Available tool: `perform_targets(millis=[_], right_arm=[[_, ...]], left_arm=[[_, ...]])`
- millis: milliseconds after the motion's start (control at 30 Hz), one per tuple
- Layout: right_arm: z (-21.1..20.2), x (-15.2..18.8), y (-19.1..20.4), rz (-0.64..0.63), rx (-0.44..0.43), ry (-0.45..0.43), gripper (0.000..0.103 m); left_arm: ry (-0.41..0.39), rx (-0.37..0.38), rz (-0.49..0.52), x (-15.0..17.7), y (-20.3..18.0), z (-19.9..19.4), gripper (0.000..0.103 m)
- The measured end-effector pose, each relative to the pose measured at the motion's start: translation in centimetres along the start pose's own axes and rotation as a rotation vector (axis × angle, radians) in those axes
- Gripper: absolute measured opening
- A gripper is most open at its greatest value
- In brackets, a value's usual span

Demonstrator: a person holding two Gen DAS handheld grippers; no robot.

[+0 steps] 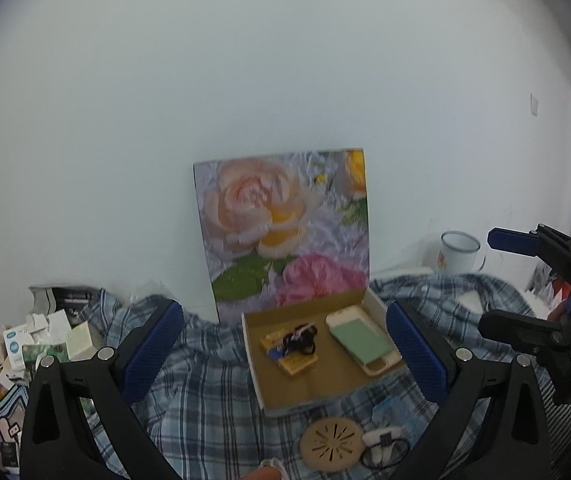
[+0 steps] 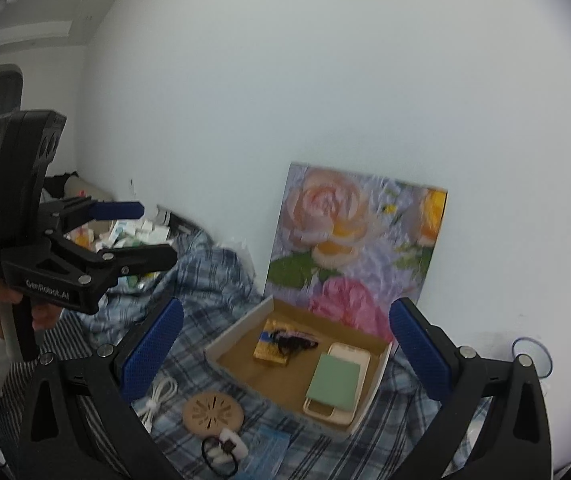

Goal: Organize soft objects
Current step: 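Withdraw both grippers up and away from the box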

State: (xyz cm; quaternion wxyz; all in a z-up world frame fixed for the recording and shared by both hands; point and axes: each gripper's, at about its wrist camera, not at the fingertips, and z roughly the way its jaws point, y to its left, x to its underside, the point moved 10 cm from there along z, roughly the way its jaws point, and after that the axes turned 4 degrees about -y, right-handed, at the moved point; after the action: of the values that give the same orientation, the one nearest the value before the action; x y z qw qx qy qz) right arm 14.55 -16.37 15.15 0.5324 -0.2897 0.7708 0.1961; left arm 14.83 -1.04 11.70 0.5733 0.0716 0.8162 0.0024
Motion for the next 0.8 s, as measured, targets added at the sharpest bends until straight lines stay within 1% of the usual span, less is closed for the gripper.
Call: perform_targets(millis=[133,233,333,400,667,800], right_arm=[[0.6,2.2,0.6,0.000,-0.019,0.030,0.103],[0.8,3.2,0.4,0.034,-0.005,0.020,0.103],[1.0,4.0,-0.1,0.083,-0.001,0.005,0.103],[1.4,4.4,-0.3,0.093,0.000,0.011,0.103],[3.1,6.7,0.0,0.104,-0.024,0.059,0.103],[4.1,7.9,0.6,0.110,-0.042,0.091,0.103]], left_arm=[[0.045,0.001,-0.002,2.4,-0.1,0.6,0.103],[0.081,0.005,-0.017,4.2,0.1,1.2,0.103],[0.121,0.020,-0.054,6.1,0.6,1.8,0.103],[0.142,0.023,-0.079,7.3,1.1,2.1,0.103],[0.229,0.009,-0.152,12.2,2.5,3.9,0.103],[0.263,0.013,-0.150,14.2,2.1,4.7,0.103]])
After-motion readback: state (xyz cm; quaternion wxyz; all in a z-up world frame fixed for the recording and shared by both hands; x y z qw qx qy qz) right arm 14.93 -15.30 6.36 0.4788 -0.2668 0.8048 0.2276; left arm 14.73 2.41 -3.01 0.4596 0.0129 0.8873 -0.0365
